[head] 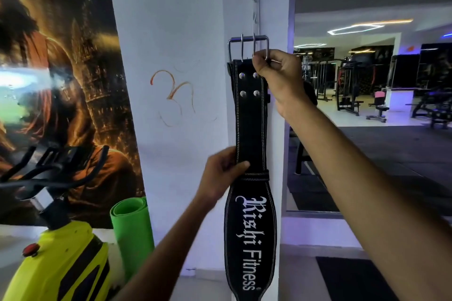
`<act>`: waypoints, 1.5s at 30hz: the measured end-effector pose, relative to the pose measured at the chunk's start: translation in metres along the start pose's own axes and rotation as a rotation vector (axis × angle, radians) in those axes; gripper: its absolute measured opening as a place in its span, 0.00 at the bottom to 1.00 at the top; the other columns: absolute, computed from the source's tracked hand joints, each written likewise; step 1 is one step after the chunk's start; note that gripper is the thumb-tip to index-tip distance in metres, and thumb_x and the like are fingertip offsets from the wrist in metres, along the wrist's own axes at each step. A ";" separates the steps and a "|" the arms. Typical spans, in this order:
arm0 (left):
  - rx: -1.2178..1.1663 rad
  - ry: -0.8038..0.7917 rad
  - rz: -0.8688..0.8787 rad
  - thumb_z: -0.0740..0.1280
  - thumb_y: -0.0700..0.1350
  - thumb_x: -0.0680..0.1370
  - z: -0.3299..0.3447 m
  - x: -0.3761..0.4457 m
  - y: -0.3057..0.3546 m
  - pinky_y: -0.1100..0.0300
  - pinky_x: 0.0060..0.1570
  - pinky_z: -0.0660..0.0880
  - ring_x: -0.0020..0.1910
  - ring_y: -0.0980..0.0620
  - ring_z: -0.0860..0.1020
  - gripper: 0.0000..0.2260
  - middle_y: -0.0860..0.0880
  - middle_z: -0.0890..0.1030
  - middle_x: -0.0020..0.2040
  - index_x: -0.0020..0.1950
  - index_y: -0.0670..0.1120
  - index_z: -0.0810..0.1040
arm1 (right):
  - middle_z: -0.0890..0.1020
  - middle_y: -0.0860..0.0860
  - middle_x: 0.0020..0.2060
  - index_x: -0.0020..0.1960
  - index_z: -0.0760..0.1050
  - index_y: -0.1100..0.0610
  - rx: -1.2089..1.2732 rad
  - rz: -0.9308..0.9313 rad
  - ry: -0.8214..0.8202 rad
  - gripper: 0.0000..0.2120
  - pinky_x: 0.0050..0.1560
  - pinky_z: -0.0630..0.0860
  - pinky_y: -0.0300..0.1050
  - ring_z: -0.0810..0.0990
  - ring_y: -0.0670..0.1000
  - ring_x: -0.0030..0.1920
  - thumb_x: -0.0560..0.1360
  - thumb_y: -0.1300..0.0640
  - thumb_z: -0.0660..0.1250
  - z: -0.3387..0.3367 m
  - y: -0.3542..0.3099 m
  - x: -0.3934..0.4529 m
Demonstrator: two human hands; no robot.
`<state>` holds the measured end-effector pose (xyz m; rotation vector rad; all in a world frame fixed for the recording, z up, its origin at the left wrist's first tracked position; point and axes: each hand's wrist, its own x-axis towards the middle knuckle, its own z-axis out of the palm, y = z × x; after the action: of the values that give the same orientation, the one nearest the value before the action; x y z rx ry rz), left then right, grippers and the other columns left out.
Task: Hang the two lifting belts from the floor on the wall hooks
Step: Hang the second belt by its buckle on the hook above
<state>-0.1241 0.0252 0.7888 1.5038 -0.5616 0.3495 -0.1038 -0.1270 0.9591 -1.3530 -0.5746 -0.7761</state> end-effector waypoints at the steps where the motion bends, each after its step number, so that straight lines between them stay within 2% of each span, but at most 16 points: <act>1: -0.024 0.053 -0.006 0.70 0.30 0.76 0.003 -0.012 -0.012 0.63 0.51 0.81 0.47 0.56 0.85 0.12 0.51 0.88 0.47 0.56 0.42 0.83 | 0.82 0.54 0.38 0.50 0.81 0.63 -0.007 0.012 -0.001 0.05 0.46 0.77 0.38 0.79 0.49 0.40 0.75 0.65 0.71 -0.001 0.004 -0.002; 3: -0.042 0.132 -0.026 0.70 0.31 0.77 0.009 -0.032 -0.030 0.61 0.51 0.81 0.48 0.53 0.86 0.11 0.48 0.88 0.49 0.55 0.44 0.84 | 0.82 0.53 0.37 0.49 0.81 0.61 -0.028 0.033 0.011 0.04 0.44 0.77 0.35 0.78 0.46 0.38 0.75 0.65 0.71 -0.002 0.012 -0.008; 6: -0.041 0.130 -0.102 0.69 0.30 0.77 0.013 -0.053 -0.055 0.58 0.53 0.81 0.50 0.51 0.86 0.15 0.45 0.88 0.52 0.62 0.42 0.82 | 0.82 0.51 0.36 0.48 0.81 0.59 -0.024 0.065 0.029 0.04 0.43 0.77 0.33 0.78 0.44 0.36 0.75 0.65 0.71 -0.005 0.021 -0.014; 7: -0.031 0.116 -0.145 0.69 0.30 0.77 0.012 -0.060 -0.064 0.57 0.52 0.82 0.49 0.52 0.86 0.14 0.44 0.88 0.52 0.61 0.42 0.82 | 0.83 0.50 0.36 0.47 0.81 0.58 -0.028 0.070 0.030 0.04 0.42 0.77 0.32 0.79 0.43 0.35 0.75 0.65 0.71 -0.007 0.022 -0.016; 12: 0.237 -0.114 -0.309 0.73 0.38 0.74 -0.005 -0.098 -0.111 0.47 0.55 0.82 0.46 0.56 0.84 0.08 0.45 0.88 0.49 0.52 0.45 0.86 | 0.84 0.43 0.34 0.46 0.81 0.56 -0.027 0.041 0.045 0.05 0.43 0.78 0.33 0.82 0.40 0.37 0.74 0.65 0.72 -0.015 0.014 -0.016; 14: 0.298 -0.132 -0.327 0.75 0.43 0.73 -0.008 -0.103 -0.115 0.44 0.56 0.81 0.45 0.58 0.83 0.08 0.45 0.88 0.48 0.51 0.46 0.86 | 0.84 0.43 0.34 0.45 0.81 0.55 -0.025 0.033 0.050 0.05 0.44 0.78 0.33 0.82 0.40 0.37 0.74 0.65 0.72 -0.018 0.011 -0.016; 17: 0.242 -0.034 -0.274 0.76 0.51 0.70 -0.004 -0.084 -0.095 0.50 0.51 0.81 0.42 0.56 0.82 0.11 0.47 0.88 0.45 0.49 0.48 0.86 | 0.84 0.45 0.35 0.45 0.81 0.56 -0.035 0.028 0.034 0.05 0.45 0.78 0.32 0.81 0.41 0.38 0.74 0.65 0.72 -0.021 0.012 -0.019; 20: 0.072 0.083 -0.211 0.75 0.39 0.74 0.004 -0.056 -0.068 0.59 0.50 0.81 0.44 0.55 0.85 0.07 0.47 0.88 0.46 0.51 0.44 0.85 | 0.84 0.47 0.37 0.46 0.81 0.56 -0.038 0.046 0.016 0.05 0.46 0.79 0.33 0.81 0.43 0.40 0.75 0.65 0.71 -0.022 0.016 -0.025; 23: 0.029 0.062 -0.197 0.73 0.35 0.75 0.011 -0.053 -0.064 0.62 0.48 0.81 0.44 0.54 0.86 0.07 0.45 0.88 0.46 0.52 0.41 0.84 | 0.85 0.44 0.35 0.47 0.82 0.57 -0.016 0.058 0.028 0.05 0.47 0.79 0.33 0.82 0.42 0.40 0.74 0.65 0.72 -0.025 0.017 -0.025; 26: 0.075 0.028 -0.267 0.73 0.34 0.75 0.013 -0.074 -0.093 0.58 0.48 0.81 0.43 0.52 0.85 0.05 0.39 0.88 0.47 0.48 0.42 0.85 | 0.85 0.44 0.36 0.51 0.82 0.61 -0.012 0.069 0.066 0.06 0.48 0.79 0.34 0.82 0.40 0.39 0.74 0.64 0.72 -0.029 0.014 -0.022; 29: 0.169 -0.036 -0.301 0.75 0.36 0.73 0.011 -0.091 -0.119 0.56 0.48 0.81 0.43 0.53 0.85 0.08 0.43 0.88 0.49 0.50 0.44 0.85 | 0.84 0.46 0.38 0.55 0.81 0.65 -0.006 0.058 0.081 0.10 0.48 0.79 0.32 0.82 0.39 0.39 0.74 0.65 0.72 -0.036 0.013 -0.022; 33: 0.261 0.006 -0.199 0.75 0.56 0.71 0.008 -0.065 -0.101 0.57 0.48 0.82 0.42 0.56 0.84 0.22 0.48 0.85 0.56 0.63 0.52 0.80 | 0.84 0.47 0.38 0.55 0.80 0.66 -0.014 0.058 0.085 0.10 0.48 0.79 0.33 0.82 0.41 0.39 0.74 0.65 0.72 -0.040 0.017 -0.025; 35: 0.186 0.093 -0.113 0.69 0.61 0.74 0.010 -0.036 -0.070 0.54 0.49 0.83 0.45 0.52 0.83 0.20 0.48 0.83 0.56 0.63 0.55 0.77 | 0.83 0.51 0.39 0.55 0.77 0.62 -0.010 0.059 0.088 0.11 0.48 0.79 0.33 0.82 0.42 0.39 0.74 0.65 0.72 -0.043 0.020 -0.028; 39: 0.116 0.228 0.114 0.65 0.53 0.81 0.022 0.024 0.003 0.51 0.51 0.83 0.54 0.45 0.83 0.08 0.55 0.79 0.54 0.57 0.52 0.73 | 0.77 0.54 0.34 0.50 0.65 0.56 -0.018 0.020 0.081 0.16 0.46 0.76 0.41 0.79 0.52 0.40 0.74 0.65 0.72 -0.050 0.029 -0.036; 42: 0.137 0.215 0.264 0.66 0.52 0.81 0.033 0.058 0.043 0.43 0.60 0.80 0.56 0.49 0.81 0.06 0.61 0.78 0.54 0.55 0.55 0.73 | 0.76 0.58 0.36 0.45 0.69 0.56 -0.023 -0.002 0.059 0.13 0.45 0.75 0.44 0.77 0.54 0.40 0.74 0.66 0.72 -0.054 0.035 -0.037; 45: 0.134 0.184 0.292 0.68 0.49 0.80 0.048 0.082 0.063 0.43 0.62 0.79 0.62 0.45 0.80 0.12 0.58 0.78 0.59 0.63 0.54 0.76 | 0.80 0.59 0.39 0.51 0.74 0.58 0.021 0.006 0.077 0.10 0.44 0.79 0.38 0.83 0.48 0.39 0.74 0.66 0.72 -0.061 0.039 -0.033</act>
<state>-0.0967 -0.0287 0.8851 1.4991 -0.6212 0.7570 -0.0992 -0.1807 0.8999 -1.2989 -0.5162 -0.8120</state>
